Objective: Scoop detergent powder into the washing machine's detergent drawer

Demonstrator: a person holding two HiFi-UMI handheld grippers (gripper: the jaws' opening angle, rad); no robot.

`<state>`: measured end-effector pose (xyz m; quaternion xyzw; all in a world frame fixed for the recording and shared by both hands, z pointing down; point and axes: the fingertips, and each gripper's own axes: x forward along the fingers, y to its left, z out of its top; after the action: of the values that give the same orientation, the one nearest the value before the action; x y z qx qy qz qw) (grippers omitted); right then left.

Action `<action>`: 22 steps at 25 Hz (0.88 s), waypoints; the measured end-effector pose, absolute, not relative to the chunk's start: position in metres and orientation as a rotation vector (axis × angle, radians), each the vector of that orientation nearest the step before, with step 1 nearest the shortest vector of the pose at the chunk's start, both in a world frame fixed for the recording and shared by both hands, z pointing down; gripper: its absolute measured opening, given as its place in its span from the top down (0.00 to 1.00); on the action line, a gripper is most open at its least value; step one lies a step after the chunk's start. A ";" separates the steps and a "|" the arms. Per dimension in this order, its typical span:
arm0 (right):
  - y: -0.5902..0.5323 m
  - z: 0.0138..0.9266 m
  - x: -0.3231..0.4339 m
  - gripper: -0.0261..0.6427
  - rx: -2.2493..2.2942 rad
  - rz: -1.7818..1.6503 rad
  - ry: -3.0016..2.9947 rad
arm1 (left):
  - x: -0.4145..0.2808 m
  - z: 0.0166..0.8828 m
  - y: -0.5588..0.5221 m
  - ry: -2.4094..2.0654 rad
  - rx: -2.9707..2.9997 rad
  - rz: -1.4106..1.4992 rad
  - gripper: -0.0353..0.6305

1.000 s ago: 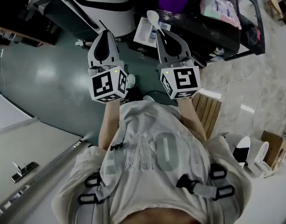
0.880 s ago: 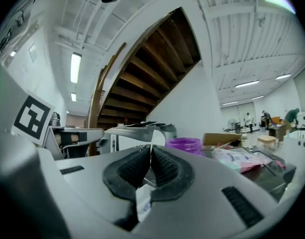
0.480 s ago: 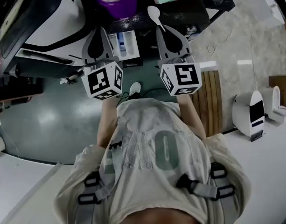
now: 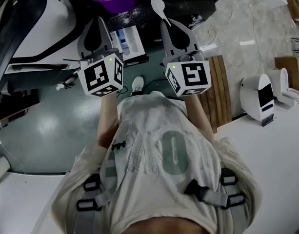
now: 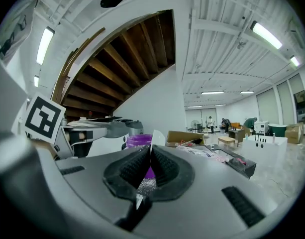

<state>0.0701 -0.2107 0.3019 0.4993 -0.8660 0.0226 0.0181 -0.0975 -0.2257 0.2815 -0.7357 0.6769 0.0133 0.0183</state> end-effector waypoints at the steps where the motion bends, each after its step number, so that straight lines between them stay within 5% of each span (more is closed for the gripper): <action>1: -0.212 0.304 0.067 0.94 1.548 0.077 -2.688 | -0.100 0.282 -0.228 2.103 -2.286 0.040 0.92; 22: -0.266 0.281 0.030 0.95 1.531 0.112 -2.686 | -0.131 0.262 -0.276 2.113 -2.338 0.044 0.92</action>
<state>0.0303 -0.2660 0.2810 0.4947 -0.8679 0.0363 0.0241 -0.1311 -0.2761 0.2619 -0.7418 0.6704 0.0139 -0.0048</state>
